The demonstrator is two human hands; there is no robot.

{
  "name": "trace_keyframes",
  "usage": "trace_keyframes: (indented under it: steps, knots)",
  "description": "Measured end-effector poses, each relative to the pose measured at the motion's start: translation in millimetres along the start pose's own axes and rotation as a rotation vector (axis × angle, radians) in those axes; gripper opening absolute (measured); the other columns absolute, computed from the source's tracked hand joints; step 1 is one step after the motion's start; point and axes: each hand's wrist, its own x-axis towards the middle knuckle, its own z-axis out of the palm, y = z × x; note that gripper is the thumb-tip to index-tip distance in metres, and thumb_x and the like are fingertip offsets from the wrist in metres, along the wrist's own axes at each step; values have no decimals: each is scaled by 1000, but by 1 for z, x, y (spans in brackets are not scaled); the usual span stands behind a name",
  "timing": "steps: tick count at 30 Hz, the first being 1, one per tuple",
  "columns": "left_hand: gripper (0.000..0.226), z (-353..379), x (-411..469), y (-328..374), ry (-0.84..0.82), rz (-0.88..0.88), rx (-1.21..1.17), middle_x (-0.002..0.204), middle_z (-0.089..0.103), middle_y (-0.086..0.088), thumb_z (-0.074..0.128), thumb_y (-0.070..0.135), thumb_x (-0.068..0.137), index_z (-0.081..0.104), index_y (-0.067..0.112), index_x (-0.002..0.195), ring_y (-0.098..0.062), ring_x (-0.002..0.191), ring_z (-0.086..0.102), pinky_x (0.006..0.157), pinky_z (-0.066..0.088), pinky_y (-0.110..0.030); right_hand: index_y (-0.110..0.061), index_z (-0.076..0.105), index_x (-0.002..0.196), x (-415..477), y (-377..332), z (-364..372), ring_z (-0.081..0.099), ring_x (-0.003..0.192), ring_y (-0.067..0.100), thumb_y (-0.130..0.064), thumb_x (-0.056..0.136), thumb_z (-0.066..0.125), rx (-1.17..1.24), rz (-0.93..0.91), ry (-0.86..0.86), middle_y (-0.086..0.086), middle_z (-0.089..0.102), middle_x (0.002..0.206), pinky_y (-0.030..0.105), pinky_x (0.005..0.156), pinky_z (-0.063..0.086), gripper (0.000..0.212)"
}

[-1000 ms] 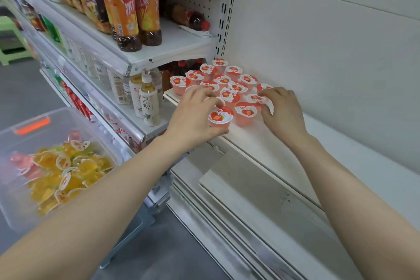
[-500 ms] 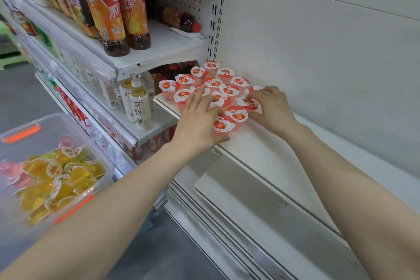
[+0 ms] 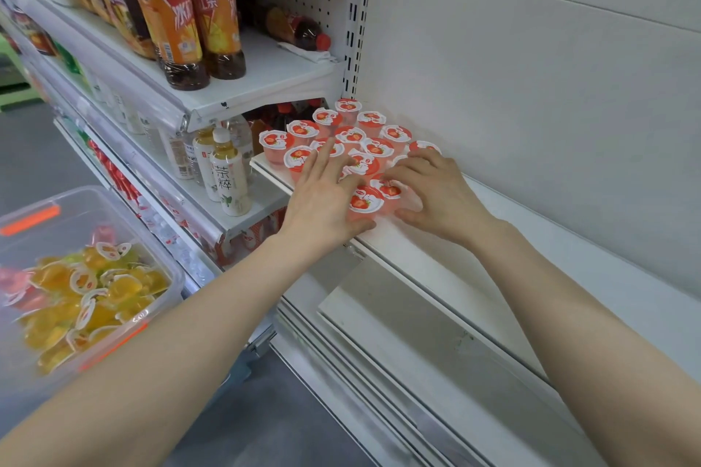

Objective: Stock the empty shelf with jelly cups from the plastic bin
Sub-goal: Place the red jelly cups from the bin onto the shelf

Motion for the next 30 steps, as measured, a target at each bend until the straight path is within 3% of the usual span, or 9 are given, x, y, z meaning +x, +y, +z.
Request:
trace_keyframes:
  steps: [2, 7, 14, 23, 30]
  knots:
    - [60, 0, 0, 0, -1, 2, 1, 143, 46, -6, 71, 60, 70, 67, 23, 118, -30, 149, 11, 120, 6, -46, -26, 64, 116, 1, -5, 3, 50, 116, 25, -44, 79, 65, -14, -30, 22, -7, 63, 113, 38, 90, 37, 42]
    - [57, -5, 1, 2, -20, 40, 13, 142, 48, -5, 70, 54, 70, 66, 24, 118, -31, 149, 11, 120, 5, -45, -20, 65, 111, 2, -6, 8, 53, 109, 30, -26, 79, 71, -74, -20, 79, 0, 65, 109, 39, 86, 39, 33]
    - [62, -10, 1, 4, -77, 52, 10, 147, 42, -4, 67, 54, 75, 60, 25, 129, -30, 149, 9, 120, 2, -43, -24, 62, 119, -2, -6, 1, 53, 112, 27, -24, 79, 70, -125, -19, 27, -2, 63, 114, 36, 88, 37, 40]
    - [59, -28, -4, -14, -82, 127, -61, 142, 49, -4, 65, 53, 79, 61, 22, 129, -30, 147, 20, 120, 16, -47, -18, 60, 127, -3, -18, -20, 51, 123, 33, -17, 74, 76, -275, 31, -40, 5, 63, 123, 46, 94, 41, 56]
    - [52, -58, -21, -71, 26, 268, -57, 128, 58, -8, 67, 47, 81, 65, 13, 121, -32, 137, 37, 114, 31, -49, -13, 61, 127, 17, -61, -37, 52, 121, 34, -7, 73, 75, -355, 56, 13, 8, 63, 124, 46, 92, 42, 57]
